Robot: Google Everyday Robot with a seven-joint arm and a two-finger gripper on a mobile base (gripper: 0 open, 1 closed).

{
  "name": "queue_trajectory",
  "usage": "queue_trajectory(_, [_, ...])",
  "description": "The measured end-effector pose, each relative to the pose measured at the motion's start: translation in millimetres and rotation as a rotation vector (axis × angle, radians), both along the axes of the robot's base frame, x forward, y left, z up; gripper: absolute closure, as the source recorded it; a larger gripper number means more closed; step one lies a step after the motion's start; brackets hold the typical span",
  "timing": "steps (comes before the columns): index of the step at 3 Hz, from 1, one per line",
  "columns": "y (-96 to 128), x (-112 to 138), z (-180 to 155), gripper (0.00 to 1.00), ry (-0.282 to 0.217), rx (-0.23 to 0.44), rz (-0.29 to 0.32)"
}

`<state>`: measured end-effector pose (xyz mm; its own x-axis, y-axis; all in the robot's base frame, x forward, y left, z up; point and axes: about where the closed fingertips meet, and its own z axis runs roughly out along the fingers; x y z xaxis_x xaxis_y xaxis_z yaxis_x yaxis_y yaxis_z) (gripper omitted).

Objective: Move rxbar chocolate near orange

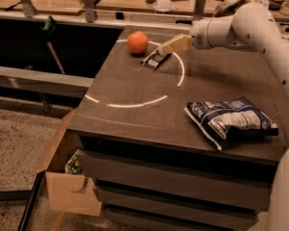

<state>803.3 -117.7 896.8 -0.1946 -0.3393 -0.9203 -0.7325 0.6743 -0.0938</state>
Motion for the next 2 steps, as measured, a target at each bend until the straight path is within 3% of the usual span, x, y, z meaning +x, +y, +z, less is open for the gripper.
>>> queue_trajectory(1, [-73.9, 3.5, 33.7, 0.0, -0.075, 0.028, -0.2])
queue_trajectory(2, [-80.2, 12.2, 43.2, 0.0, -0.112, 0.05, -0.241])
